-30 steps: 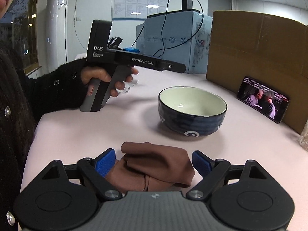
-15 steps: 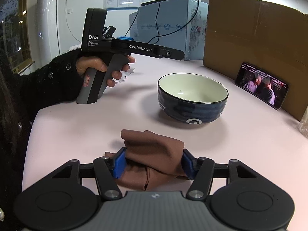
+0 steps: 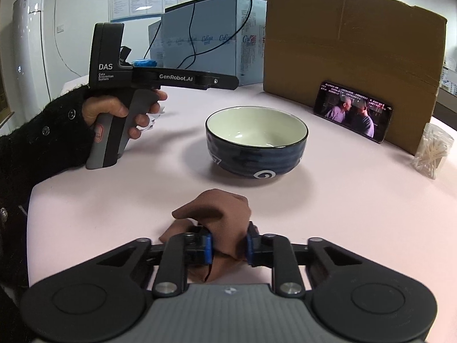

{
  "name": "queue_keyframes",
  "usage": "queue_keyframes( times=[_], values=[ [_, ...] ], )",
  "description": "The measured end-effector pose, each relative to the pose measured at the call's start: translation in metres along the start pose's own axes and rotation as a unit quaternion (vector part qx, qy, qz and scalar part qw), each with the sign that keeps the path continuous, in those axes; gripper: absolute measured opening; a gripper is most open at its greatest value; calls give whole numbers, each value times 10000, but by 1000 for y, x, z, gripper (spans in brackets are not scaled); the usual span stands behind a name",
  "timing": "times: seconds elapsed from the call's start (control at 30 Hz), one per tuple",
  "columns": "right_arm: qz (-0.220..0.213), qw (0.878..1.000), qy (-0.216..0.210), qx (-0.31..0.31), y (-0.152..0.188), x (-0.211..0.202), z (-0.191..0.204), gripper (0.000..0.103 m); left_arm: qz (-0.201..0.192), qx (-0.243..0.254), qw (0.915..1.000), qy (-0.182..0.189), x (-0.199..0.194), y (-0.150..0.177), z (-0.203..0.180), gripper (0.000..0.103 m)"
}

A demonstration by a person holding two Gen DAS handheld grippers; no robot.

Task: Clean bowl
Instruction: 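Close the right gripper on the brown cloth and lift it, then carry the brown cloth with the right gripper into the blue bowl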

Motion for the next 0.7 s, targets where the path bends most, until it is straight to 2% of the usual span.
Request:
queue_keyframes(
  times=[0.23, 0.47, 0.7],
  values=[
    [-222, 9989, 277, 320, -11, -5, -6, 17, 131, -57, 9999, 91, 2, 1, 0, 103],
    [-472, 9951, 600, 628, -24, -7, -11, 17, 290, -155, 9995, 8, 5, 3, 3, 103],
    [-736, 9904, 713, 930, -37, -11, -14, 17, 439, -234, 9987, -53, 9, 4, 6, 103]
  ],
)
Point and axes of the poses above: each gripper's, at about its wrist camera, not at the fingertips, and x roughly the way its jaws point, z to its left, y to its underside, the point moved 2 cm from there along x, roughly the way its jaws point, and after that the axes turned 8 degrees about y, right-handed, at the moved point
